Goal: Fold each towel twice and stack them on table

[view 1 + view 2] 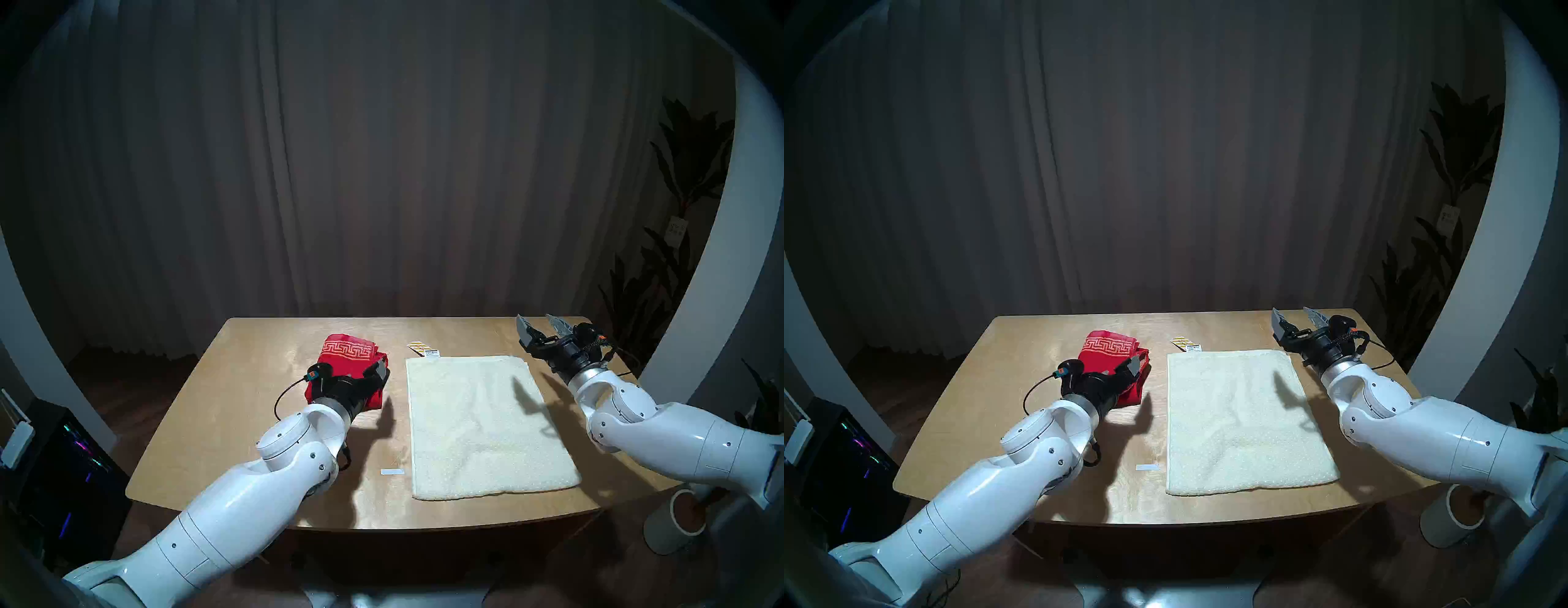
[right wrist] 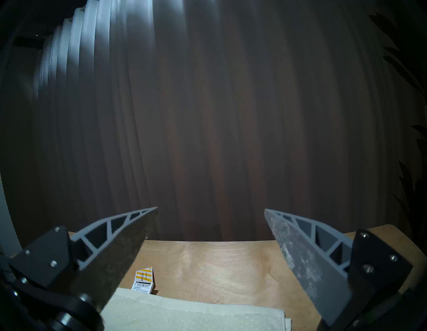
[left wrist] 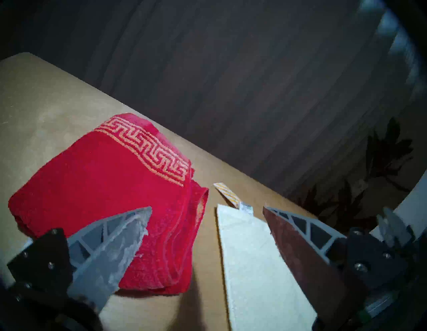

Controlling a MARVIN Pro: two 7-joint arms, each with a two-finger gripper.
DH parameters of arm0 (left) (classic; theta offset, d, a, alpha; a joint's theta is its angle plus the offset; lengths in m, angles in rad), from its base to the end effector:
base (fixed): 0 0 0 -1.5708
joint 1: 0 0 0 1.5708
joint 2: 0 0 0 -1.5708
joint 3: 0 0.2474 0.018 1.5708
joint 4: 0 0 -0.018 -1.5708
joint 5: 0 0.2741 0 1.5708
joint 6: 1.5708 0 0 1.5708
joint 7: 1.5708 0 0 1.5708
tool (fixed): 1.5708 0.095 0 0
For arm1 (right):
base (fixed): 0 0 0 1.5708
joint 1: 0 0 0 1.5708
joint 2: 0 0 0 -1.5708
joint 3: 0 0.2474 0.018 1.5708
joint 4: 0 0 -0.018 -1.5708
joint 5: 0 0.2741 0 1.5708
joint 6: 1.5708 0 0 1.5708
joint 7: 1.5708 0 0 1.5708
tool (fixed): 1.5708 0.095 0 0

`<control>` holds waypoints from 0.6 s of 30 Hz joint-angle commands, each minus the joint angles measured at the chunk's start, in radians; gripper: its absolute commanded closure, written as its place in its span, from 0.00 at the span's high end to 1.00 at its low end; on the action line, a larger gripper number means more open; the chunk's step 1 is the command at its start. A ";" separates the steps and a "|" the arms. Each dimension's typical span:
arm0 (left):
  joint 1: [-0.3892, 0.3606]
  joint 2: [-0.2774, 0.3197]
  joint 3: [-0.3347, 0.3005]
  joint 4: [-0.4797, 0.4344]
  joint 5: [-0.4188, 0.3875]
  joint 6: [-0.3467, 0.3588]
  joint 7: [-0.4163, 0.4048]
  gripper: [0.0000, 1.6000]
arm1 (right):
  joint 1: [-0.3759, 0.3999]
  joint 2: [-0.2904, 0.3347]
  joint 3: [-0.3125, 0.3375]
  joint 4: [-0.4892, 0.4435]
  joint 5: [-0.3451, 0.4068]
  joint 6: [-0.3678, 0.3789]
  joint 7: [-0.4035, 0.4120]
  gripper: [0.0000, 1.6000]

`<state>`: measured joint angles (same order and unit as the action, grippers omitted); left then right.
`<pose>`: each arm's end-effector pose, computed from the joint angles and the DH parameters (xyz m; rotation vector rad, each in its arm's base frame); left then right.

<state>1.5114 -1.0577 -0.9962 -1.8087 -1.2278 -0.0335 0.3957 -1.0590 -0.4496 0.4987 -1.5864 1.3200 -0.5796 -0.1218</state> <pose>0.3446 -0.0655 -0.2605 2.0473 0.4511 1.4108 0.3829 -0.1019 -0.2243 -1.9431 -0.0428 -2.0641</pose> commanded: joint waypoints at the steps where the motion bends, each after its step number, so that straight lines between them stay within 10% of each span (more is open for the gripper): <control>1: 0.070 -0.012 -0.101 -0.086 -0.168 -0.042 -0.041 1.00 | -0.053 0.064 0.010 -0.129 0.089 -0.035 -0.019 1.00; 18: 0.202 -0.005 -0.195 -0.204 -0.429 -0.036 -0.048 1.00 | -0.183 0.165 -0.009 -0.371 0.332 -0.151 -0.060 1.00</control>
<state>1.6615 -1.0653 -1.1639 -1.9441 -1.5942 -0.0736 0.3565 -1.1848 -0.3431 0.4964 -1.8691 1.5854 -0.6814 -0.1779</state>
